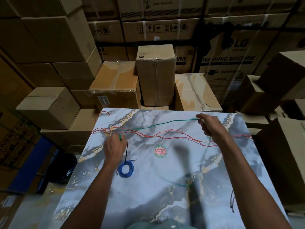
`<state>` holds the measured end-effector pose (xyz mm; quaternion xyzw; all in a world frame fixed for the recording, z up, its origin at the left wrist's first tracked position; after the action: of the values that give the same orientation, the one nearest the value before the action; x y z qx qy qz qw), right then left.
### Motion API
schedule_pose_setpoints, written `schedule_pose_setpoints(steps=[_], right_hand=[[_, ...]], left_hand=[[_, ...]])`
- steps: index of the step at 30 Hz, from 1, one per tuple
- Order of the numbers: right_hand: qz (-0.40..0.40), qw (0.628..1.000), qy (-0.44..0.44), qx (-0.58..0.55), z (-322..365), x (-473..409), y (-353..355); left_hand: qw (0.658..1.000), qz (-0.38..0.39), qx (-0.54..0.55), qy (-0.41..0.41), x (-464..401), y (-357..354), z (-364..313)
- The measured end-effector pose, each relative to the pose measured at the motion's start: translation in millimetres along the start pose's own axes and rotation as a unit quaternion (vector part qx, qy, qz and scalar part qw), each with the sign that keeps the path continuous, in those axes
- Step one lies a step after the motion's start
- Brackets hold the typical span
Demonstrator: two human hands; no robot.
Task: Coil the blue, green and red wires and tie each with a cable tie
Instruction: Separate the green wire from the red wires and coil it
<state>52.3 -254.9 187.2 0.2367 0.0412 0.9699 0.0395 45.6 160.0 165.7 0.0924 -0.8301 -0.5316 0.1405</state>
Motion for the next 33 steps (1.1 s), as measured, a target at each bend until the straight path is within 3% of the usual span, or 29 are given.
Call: schedule_pose_setpoints(steps=[2, 3, 9, 12, 15, 17, 20, 25, 30, 33], right_hand=[[-0.116, 0.978, 0.062, 0.159, 7, 5, 12], [-0.135, 0.965, 0.09, 0.206, 9, 4, 9], [-0.12, 0.931, 0.13, 0.32, -5, -6, -43], [-0.141, 0.926, 0.241, 0.255, 11, 15, -70], [-0.051, 0.887, 0.367, 0.277, 31, 39, -115], [0.031, 0.873, 0.394, 0.286, 34, 49, -144], [0.105, 0.898, 0.348, 0.247, 26, 48, -164], [0.111, 0.94, 0.287, 0.15, 19, 42, -157], [0.113, 0.944, 0.295, 0.091, 31, 42, -137], [0.094, 0.952, 0.287, 0.039, 30, 41, -117]], left_hand=[[0.998, -0.002, 0.065, -0.001, -5, 10, -1], [0.995, 0.007, 0.096, -0.018, -6, 12, -6], [0.971, 0.072, 0.2, -0.108, -3, 9, -44], [0.953, 0.119, 0.237, -0.145, 4, 9, -62], [0.928, 0.183, 0.283, -0.159, 17, 4, -83], [0.887, 0.243, 0.37, -0.134, 26, -4, -93], [0.804, 0.312, 0.496, -0.097, 36, -12, -104], [0.705, 0.373, 0.599, -0.069, 46, -14, -110], [0.506, 0.431, 0.746, -0.043, 57, -8, -116], [0.433, 0.407, 0.801, -0.073, 52, 11, -121]])
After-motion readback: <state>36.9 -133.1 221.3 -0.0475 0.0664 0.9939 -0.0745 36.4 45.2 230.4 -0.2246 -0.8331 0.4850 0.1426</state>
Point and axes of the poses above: each hand's wrist, its own x-axis away from the middle knuckle, its own y-axis out of the back of the hand, z = x × y, the point moved 8 cm from there along -x, towards the middle knuckle, and after that the axes turned 10 degrees about z, right-handed, at the moved point
